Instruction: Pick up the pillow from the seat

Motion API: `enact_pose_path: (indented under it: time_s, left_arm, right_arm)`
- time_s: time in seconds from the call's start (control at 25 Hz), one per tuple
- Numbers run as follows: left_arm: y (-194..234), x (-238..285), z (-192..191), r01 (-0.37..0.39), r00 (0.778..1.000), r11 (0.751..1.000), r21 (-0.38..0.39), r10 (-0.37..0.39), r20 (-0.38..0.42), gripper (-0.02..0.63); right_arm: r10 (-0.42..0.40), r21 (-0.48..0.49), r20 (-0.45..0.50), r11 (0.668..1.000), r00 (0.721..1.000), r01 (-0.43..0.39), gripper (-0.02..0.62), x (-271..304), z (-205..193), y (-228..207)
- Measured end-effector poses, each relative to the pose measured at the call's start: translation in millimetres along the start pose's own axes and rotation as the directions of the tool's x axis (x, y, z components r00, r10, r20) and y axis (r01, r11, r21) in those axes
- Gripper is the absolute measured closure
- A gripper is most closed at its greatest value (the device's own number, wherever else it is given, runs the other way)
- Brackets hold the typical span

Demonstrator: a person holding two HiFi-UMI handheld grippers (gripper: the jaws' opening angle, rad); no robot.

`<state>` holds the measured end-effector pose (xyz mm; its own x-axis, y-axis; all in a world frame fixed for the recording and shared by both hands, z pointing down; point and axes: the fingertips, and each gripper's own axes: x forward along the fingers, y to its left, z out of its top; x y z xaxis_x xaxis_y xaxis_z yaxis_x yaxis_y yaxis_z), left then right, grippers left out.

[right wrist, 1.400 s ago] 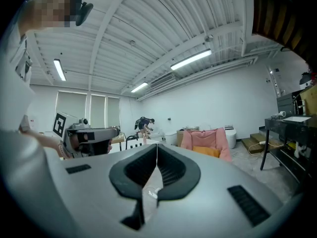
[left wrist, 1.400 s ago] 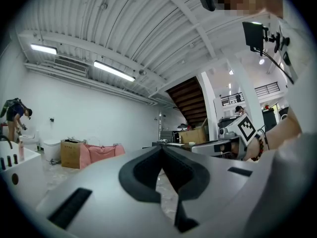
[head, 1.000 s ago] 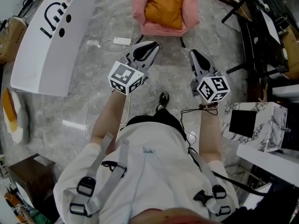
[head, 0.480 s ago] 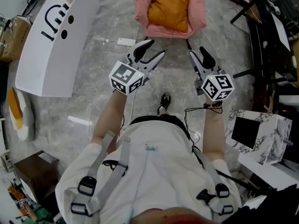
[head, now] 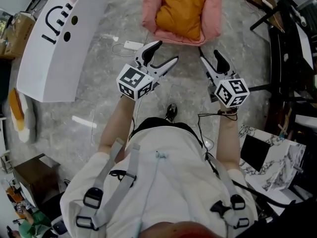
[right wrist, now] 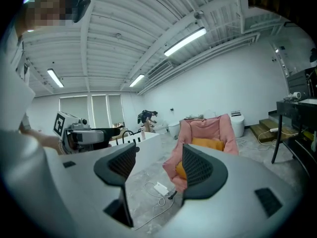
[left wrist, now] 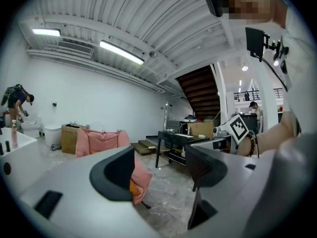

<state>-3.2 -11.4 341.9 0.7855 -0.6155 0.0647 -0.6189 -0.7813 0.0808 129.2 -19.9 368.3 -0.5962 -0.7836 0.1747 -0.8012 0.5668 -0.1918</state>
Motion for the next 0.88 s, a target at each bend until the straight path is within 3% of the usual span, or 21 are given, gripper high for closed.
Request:
enact_pose_path:
  time_s: [0.28, 0.48, 0.88]
  left_arm:
    - [28, 34, -7, -0.024, 0.999, 0.999, -0.031, 0.023, -0.032, 0.241]
    - [52, 52, -12, 0.007, 0.998, 0.998, -0.066, -0.012, -0.064, 0.151]
    - [118, 105, -19, 0.083, 0.989, 0.991, -0.109, -0.096, -0.115, 0.054]
  right_arm:
    - [0.007, 0.005, -0.038, 1.0, 0.999, -0.007, 0.272, 30, 0, -42]
    - [0.005, 0.009, -0.06, 1.0, 0.998, -0.004, 0.221, 56, 6, -58]
    - [-0.028, 0.037, -0.101, 0.999, 0.994, 0.032, 0.172, 120, 12, -99]
